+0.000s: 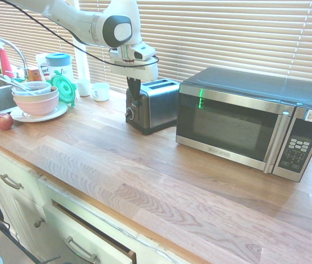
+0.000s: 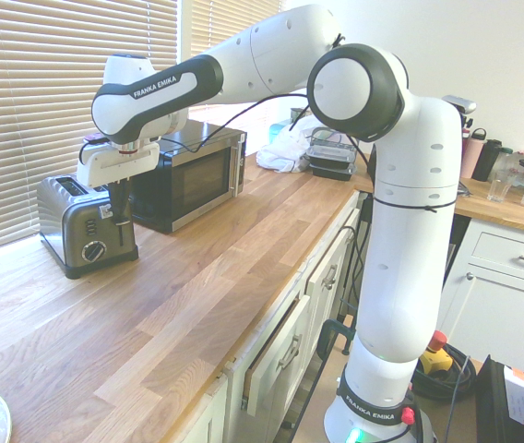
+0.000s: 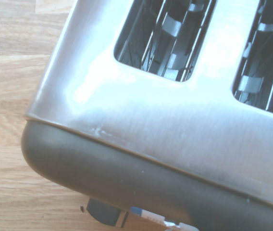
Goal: Press the toaster
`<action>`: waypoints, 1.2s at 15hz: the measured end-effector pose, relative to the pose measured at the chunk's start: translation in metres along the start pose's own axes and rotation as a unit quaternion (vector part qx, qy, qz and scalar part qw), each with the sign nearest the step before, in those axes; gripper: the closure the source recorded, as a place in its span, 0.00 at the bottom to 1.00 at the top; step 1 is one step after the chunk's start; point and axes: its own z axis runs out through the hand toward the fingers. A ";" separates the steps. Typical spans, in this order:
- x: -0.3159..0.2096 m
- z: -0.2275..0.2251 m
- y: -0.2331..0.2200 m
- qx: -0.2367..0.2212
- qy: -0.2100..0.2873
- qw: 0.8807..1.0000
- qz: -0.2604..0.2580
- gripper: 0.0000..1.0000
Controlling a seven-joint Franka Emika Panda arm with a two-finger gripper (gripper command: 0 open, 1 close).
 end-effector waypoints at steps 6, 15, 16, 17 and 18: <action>0.004 0.004 0.003 0.001 -0.009 1.000 0.000 1.00; 0.011 0.026 0.009 -0.012 -0.026 1.000 0.004 1.00; 0.012 0.030 0.011 -0.014 -0.028 1.000 0.004 1.00; 0.015 0.035 0.014 -0.016 -0.030 0.999 0.003 1.00; 0.017 0.040 0.016 -0.019 -0.033 0.999 0.003 1.00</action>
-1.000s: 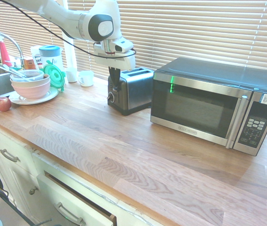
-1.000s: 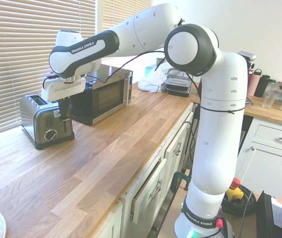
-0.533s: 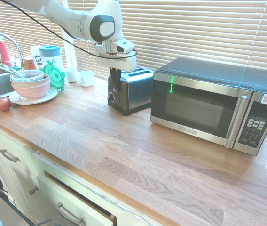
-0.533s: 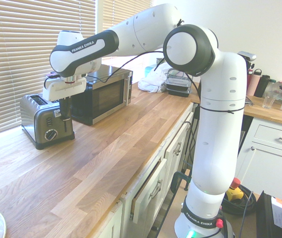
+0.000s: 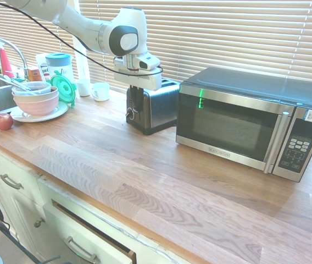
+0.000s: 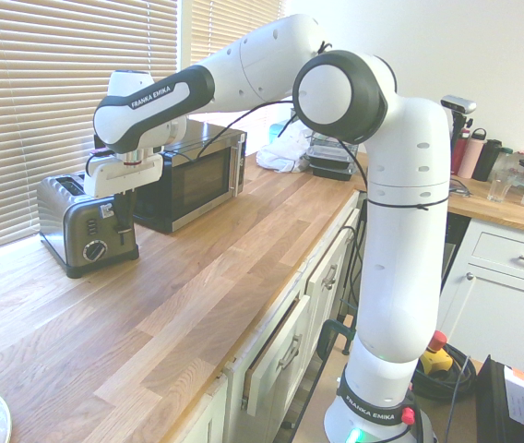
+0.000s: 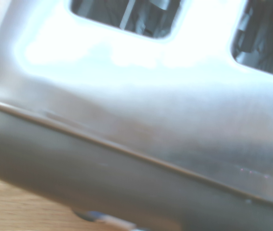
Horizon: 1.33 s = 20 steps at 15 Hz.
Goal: Press the toaster
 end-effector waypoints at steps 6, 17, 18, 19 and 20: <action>0.001 0.004 0.001 -0.002 0.000 1.000 -0.002 1.00; -0.004 0.024 -0.010 -0.029 0.012 0.999 -0.008 1.00; -0.004 0.024 -0.010 -0.030 0.012 0.999 -0.008 1.00; -0.004 0.024 -0.010 -0.030 0.012 0.999 -0.007 1.00; -0.004 0.024 -0.010 -0.030 0.012 0.999 -0.007 1.00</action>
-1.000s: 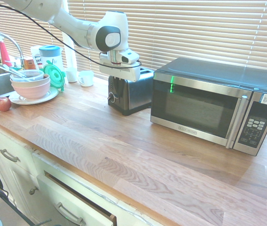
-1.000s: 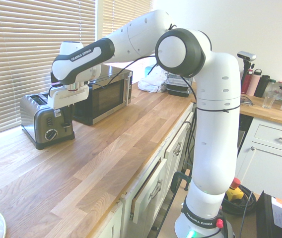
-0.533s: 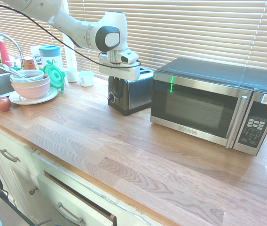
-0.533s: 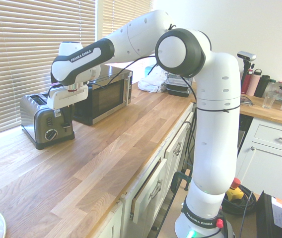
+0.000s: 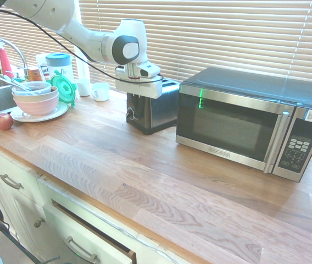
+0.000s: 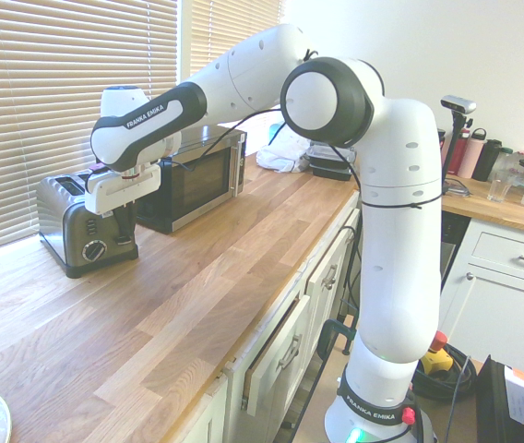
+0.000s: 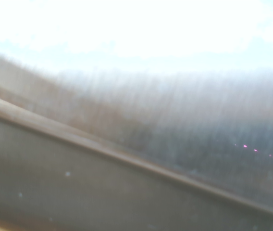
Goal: Press the toaster
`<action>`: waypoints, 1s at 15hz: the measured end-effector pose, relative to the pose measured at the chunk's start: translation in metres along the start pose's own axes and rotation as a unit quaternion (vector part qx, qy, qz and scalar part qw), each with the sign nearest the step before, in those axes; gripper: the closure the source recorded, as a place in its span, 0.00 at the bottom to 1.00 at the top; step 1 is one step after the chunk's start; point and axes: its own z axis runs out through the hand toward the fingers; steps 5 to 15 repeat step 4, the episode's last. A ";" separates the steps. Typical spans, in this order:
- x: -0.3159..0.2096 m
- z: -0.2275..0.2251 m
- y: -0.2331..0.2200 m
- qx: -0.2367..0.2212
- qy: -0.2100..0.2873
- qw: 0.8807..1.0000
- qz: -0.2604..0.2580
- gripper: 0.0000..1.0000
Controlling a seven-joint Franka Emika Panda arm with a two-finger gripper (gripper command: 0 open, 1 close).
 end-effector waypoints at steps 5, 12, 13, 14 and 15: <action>-0.003 -0.006 -0.005 0.007 0.006 1.000 -0.006 1.00; -0.003 -0.006 -0.005 0.007 0.006 1.000 -0.006 1.00; -0.003 -0.006 -0.005 0.007 0.006 1.000 -0.006 1.00; -0.003 -0.006 -0.005 0.007 0.006 1.000 -0.006 1.00; -0.003 -0.006 -0.005 0.007 0.006 1.000 -0.006 1.00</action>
